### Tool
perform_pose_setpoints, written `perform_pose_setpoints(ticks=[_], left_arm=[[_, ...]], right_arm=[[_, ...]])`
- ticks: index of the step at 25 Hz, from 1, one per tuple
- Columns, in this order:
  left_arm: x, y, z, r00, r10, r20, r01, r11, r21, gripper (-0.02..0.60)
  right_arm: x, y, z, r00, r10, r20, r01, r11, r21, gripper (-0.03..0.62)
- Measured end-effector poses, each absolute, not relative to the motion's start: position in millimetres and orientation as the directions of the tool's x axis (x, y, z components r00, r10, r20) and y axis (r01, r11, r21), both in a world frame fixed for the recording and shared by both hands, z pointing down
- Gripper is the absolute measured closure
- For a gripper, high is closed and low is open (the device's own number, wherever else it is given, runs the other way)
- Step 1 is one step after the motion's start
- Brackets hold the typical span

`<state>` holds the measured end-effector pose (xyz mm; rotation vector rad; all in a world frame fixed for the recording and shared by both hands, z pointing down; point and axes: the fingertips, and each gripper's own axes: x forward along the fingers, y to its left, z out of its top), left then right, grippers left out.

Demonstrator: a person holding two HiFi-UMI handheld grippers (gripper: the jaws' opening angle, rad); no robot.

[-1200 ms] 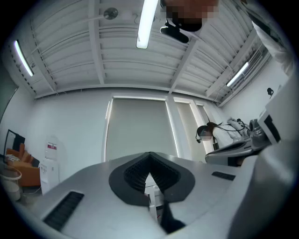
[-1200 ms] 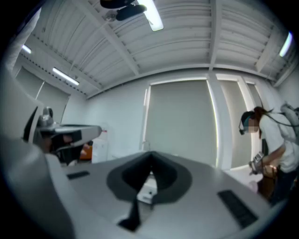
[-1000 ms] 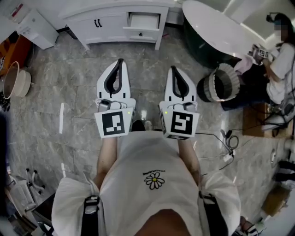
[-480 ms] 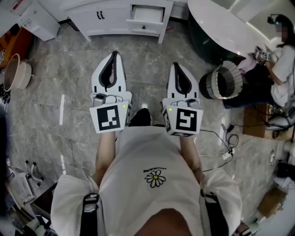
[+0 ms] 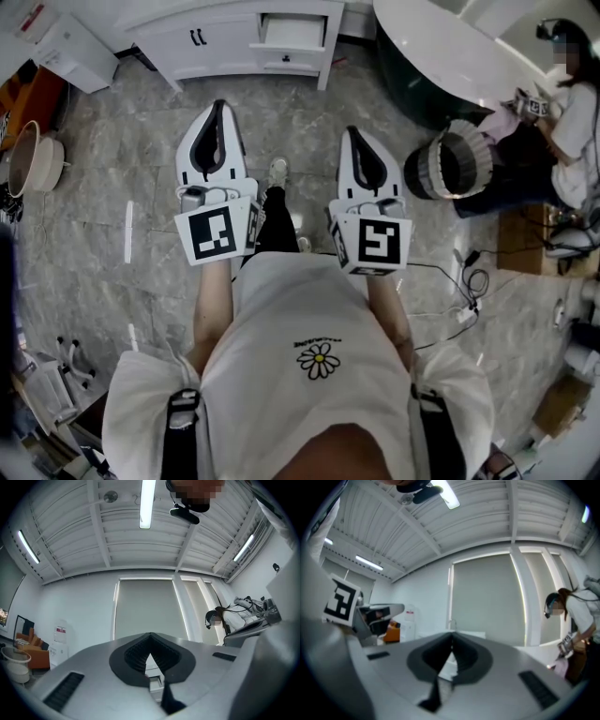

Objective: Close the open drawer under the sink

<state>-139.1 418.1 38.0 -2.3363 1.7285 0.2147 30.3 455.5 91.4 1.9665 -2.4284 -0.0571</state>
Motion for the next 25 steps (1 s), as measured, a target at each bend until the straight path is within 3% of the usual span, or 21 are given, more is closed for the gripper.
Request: perform_pose_setpoints(ticks=[10, 25], left_arm=[[-119, 376, 28, 0.351, -0.888, -0.297, -0.936, -0.346, -0.069, 0.561], [-108, 220, 54, 0.382, -0.891, -0.244, -0.922, -0.387, -0.03, 0.561]], right_arm=[[41, 418, 78, -0.166, -0.985, -0.053, -0.984, 0.162, 0.069, 0.565], [54, 264, 92, -0.131, -0.991, -0.016, -0.99, 0.13, 0.053, 0.565]])
